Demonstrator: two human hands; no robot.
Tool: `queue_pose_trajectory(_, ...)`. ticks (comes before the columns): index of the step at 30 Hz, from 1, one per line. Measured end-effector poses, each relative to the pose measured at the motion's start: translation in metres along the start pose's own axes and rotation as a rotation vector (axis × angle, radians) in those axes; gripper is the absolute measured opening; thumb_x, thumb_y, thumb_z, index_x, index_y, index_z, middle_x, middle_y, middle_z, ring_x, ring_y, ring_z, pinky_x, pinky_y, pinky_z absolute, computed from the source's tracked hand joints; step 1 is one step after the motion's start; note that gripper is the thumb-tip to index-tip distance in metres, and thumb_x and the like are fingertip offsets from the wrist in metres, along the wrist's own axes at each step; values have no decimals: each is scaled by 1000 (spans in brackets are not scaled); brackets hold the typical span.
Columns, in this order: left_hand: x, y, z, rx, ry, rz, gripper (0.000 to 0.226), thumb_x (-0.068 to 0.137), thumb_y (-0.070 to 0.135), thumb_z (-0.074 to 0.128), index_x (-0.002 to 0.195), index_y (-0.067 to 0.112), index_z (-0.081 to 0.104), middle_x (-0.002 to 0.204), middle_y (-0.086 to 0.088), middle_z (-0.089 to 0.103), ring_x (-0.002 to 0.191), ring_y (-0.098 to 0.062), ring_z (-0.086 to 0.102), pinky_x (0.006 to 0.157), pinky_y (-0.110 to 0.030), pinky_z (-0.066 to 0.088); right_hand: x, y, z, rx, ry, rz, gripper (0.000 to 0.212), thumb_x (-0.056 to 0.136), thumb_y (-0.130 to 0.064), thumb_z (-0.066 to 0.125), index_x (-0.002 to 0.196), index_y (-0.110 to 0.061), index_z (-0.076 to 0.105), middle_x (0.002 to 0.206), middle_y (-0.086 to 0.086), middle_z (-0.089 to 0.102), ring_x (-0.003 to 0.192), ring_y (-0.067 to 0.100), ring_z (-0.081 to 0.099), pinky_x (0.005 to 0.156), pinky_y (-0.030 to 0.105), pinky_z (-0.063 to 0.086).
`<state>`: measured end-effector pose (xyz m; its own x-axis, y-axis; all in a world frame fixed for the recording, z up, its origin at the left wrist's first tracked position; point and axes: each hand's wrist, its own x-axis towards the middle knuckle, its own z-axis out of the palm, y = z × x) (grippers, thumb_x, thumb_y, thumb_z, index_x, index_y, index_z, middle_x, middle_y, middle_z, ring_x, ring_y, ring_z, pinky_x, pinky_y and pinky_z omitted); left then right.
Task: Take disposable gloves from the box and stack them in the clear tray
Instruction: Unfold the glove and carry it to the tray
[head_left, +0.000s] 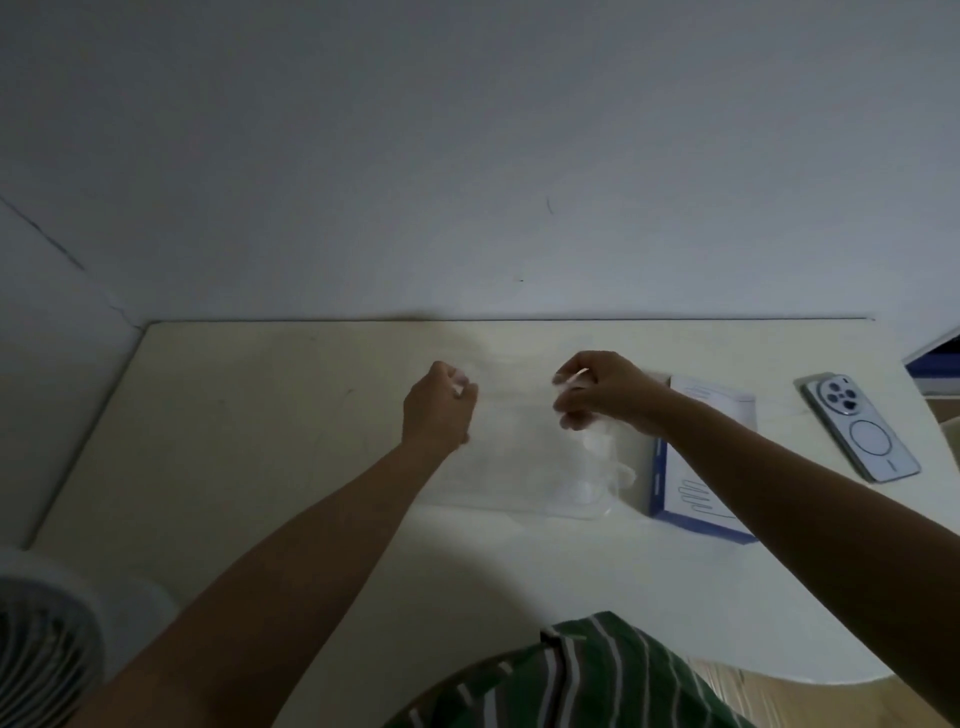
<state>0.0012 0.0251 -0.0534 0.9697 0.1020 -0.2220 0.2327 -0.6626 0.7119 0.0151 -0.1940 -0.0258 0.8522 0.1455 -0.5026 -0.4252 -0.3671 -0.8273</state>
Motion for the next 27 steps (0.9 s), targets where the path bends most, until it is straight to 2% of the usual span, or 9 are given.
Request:
queue_pose_trajectory(3,0,-3,2,194,124,92,13,96,19,49,103,8,52,93,-11,67,86,-33,62,70,-35,45,-2,-6,-8,-200,190,-72,35,80,1,72,112,-2,59,92,18,70,75,30,70,74,39,60)
queue_pose_trajectory(7,-1,-3,6,343,168,193,9,98,16,42,101,9,47,85,-12,65,81,-35,61,62,-35,39,-10,-20,-6,-524,530,-587,37,81,-8,73,116,-11,59,113,6,59,93,15,58,79,29,52)
queue_pose_trajectory(11,-1,-1,13,442,163,199,14,102,20,37,108,9,43,85,-12,66,79,-35,66,65,-40,48,-19,-30,27,-618,369,-888,22,80,-3,63,97,-17,68,100,0,58,82,5,51,72,16,44)
queue_pose_trajectory(15,-1,-5,13,480,130,176,14,103,18,35,111,9,41,84,-10,66,73,-29,65,62,-39,52,-12,-12,54,-790,145,-746,21,87,-7,59,101,-16,71,96,0,62,78,9,55,71,28,50)
queue_pose_trajectory(20,-1,-6,14,503,122,163,18,98,7,36,115,8,43,101,-12,59,80,-28,61,67,-38,54,5,12,67,-1027,-82,-337,48,91,-17,64,137,-20,49,124,6,55,107,22,59,90,32,50)
queue_pose_trajectory(22,-2,-5,13,684,221,356,28,91,2,34,113,8,51,106,-11,54,88,-26,55,72,-34,50,11,18,71,-1068,-101,-302,57,89,-19,68,141,-20,44,129,8,51,111,24,57,95,36,49)
queue_pose_trajectory(24,-4,-1,14,758,289,647,27,84,2,38,99,11,59,96,-9,56,84,-25,53,69,-33,46,16,24,75,-1088,-124,-298,65,88,-21,70,145,-21,38,132,9,48,112,24,55,96,37,49)
queue_pose_trajectory(26,-5,1,20,794,143,751,20,80,-1,50,94,12,57,92,-8,56,82,-24,54,64,-31,42,20,29,79,-1105,-172,-293,73,87,-22,71,149,-19,33,135,11,46,114,26,53,97,37,48)
queue_pose_trajectory(27,-5,-1,24,760,2,636,22,81,-1,54,99,11,53,100,-9,54,88,-25,55,67,-31,42,21,31,81,-1121,-199,-285,77,86,-23,72,150,-18,30,136,12,44,114,26,53,98,38,48)
